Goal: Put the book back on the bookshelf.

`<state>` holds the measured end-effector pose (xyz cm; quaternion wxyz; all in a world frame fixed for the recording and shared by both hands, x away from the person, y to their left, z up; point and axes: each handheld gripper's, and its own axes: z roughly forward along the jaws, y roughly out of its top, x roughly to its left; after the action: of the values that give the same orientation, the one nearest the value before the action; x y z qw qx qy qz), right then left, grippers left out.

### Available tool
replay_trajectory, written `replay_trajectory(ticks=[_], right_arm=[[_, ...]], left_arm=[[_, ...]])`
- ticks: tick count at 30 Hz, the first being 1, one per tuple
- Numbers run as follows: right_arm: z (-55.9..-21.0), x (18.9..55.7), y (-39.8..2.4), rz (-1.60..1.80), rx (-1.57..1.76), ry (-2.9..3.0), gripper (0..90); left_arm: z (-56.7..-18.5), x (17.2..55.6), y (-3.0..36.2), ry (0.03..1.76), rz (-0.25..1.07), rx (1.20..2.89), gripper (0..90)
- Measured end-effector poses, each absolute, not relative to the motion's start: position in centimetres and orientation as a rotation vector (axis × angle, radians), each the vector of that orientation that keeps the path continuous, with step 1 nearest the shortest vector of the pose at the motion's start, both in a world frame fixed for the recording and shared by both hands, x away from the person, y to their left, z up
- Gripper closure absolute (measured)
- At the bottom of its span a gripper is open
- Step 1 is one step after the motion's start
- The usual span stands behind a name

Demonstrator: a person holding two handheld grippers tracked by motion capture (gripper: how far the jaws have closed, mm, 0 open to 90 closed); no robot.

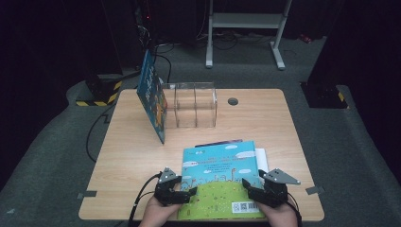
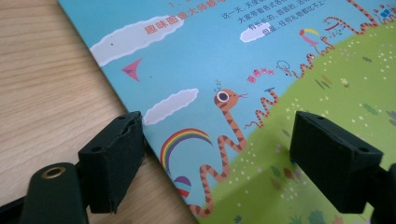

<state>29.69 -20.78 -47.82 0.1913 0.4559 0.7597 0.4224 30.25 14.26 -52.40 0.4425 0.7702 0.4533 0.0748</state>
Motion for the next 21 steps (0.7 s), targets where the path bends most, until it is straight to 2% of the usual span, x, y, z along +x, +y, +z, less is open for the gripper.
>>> replay_trajectory(ticks=[6,10,19,21], right_arm=[[-47.5,29.9,-21.6,1.189,1.308,2.109,24.7],[-47.5,30.3,-21.7,1.187,1.342,2.096,19.5],[-47.6,31.8,-22.0,1.199,1.400,2.103,18.2],[-47.5,31.9,-22.2,1.199,1.396,2.115,19.3]], left_arm=[[-52.2,30.7,12.9,1.095,0.219,1.915,18.9],[-52.2,31.3,12.5,1.098,0.225,1.903,19.5],[-52.1,32.9,11.7,1.089,0.227,1.890,21.4],[-52.1,32.8,11.9,1.107,0.220,1.892,24.0]])
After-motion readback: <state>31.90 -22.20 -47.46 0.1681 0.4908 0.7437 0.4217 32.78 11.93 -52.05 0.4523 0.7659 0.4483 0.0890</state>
